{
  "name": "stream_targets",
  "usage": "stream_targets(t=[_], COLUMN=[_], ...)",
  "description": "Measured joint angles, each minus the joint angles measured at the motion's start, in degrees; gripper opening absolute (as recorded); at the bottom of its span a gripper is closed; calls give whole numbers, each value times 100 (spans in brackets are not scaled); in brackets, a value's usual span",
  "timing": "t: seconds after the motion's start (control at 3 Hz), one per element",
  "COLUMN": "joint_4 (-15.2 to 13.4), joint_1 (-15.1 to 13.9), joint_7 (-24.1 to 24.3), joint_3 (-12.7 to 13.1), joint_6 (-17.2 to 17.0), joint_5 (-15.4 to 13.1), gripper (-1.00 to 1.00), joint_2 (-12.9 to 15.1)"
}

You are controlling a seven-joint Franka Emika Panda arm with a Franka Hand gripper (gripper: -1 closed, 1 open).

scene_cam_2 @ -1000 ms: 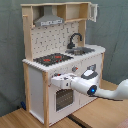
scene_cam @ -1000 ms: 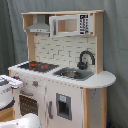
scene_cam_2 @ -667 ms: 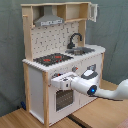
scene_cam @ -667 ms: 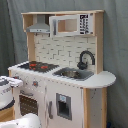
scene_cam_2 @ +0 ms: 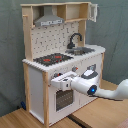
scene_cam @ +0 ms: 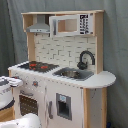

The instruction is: Play with the kitchen

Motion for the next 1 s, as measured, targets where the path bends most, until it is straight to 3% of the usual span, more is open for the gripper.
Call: stream_targets(t=[1.0], joint_4=[-915], joint_1=[1253], joint_7=[489], joint_3=[31], joint_6=[-715], joint_5=[13], gripper=[100], joint_2=[78])
